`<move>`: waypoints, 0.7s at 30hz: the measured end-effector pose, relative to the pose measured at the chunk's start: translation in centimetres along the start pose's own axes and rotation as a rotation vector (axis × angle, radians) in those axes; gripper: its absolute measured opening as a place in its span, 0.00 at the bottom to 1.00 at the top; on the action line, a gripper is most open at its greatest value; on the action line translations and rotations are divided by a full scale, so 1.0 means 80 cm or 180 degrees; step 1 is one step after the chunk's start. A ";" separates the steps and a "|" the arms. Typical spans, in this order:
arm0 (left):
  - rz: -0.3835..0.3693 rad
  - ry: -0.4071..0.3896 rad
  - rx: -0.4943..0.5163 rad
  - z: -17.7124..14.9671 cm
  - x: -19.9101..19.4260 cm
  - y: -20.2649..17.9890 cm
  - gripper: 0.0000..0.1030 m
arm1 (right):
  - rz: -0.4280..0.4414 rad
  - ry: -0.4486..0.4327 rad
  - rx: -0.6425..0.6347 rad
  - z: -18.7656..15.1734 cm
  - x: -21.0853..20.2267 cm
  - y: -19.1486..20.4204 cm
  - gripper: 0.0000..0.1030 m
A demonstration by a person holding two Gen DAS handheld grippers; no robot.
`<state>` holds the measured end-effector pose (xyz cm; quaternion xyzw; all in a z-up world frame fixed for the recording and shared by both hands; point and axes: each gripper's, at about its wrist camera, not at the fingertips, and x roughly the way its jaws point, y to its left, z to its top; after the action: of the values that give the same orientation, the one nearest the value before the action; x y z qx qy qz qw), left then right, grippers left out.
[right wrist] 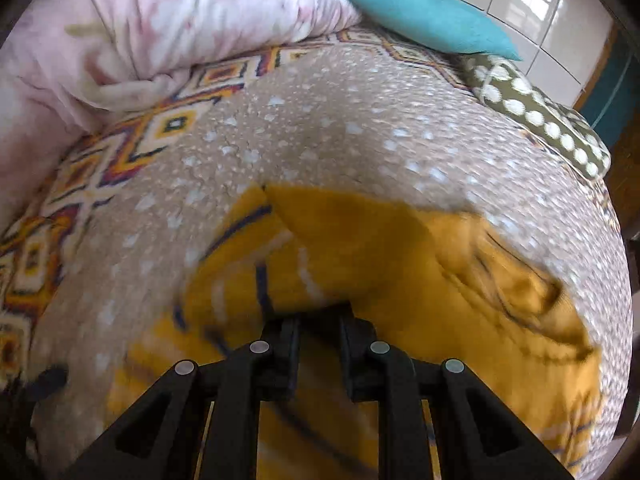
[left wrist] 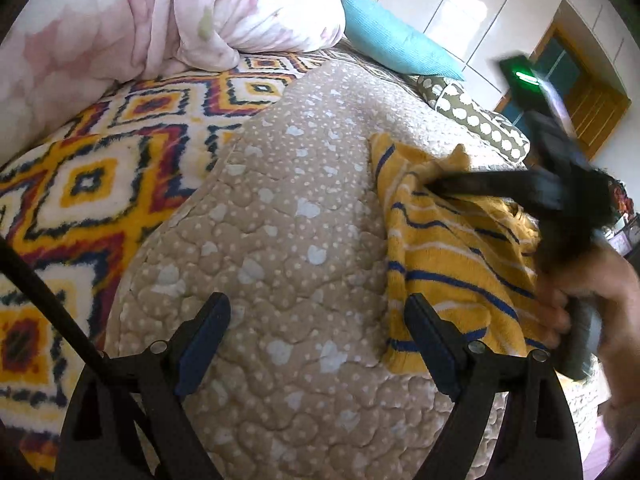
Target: Fold small clothes
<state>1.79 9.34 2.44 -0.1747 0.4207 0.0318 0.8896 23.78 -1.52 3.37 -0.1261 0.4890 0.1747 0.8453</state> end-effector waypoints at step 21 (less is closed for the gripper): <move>0.0225 -0.0121 0.0213 -0.006 -0.009 -0.018 0.92 | 0.0146 -0.0317 0.1011 -0.188 -0.132 -0.210 0.35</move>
<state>1.29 7.90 3.11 -0.1292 0.4105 0.0525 0.9011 14.16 -24.32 5.94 0.0291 0.4707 0.1204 0.8735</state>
